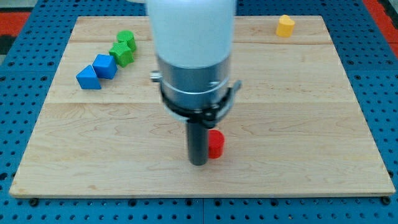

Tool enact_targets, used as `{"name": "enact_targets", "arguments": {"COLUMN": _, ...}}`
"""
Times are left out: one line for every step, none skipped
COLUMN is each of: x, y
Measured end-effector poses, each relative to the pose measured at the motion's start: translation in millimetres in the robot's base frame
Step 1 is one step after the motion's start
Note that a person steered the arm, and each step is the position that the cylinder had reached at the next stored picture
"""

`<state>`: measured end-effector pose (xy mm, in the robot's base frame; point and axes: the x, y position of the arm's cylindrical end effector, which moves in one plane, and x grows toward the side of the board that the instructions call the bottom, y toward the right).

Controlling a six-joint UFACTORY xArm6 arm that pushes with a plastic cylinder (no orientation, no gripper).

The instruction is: Push the red circle into the yellow heart

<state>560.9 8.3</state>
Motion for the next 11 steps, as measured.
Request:
{"name": "enact_targets", "arguments": {"x": -29.1, "y": 47.2}}
{"name": "enact_targets", "arguments": {"x": -72.9, "y": 70.2}}
{"name": "enact_targets", "arguments": {"x": -115.3, "y": 121.7}}
{"name": "enact_targets", "arguments": {"x": -128.8, "y": 165.1}}
{"name": "enact_targets", "arguments": {"x": -106.3, "y": 143.3}}
{"name": "enact_targets", "arguments": {"x": -107.9, "y": 89.9}}
{"name": "enact_targets", "arguments": {"x": -159.9, "y": 104.9}}
{"name": "enact_targets", "arguments": {"x": -213.9, "y": 119.6}}
{"name": "enact_targets", "arguments": {"x": -272.7, "y": 128.5}}
{"name": "enact_targets", "arguments": {"x": -304.0, "y": 146.4}}
{"name": "enact_targets", "arguments": {"x": -267.7, "y": 147.3}}
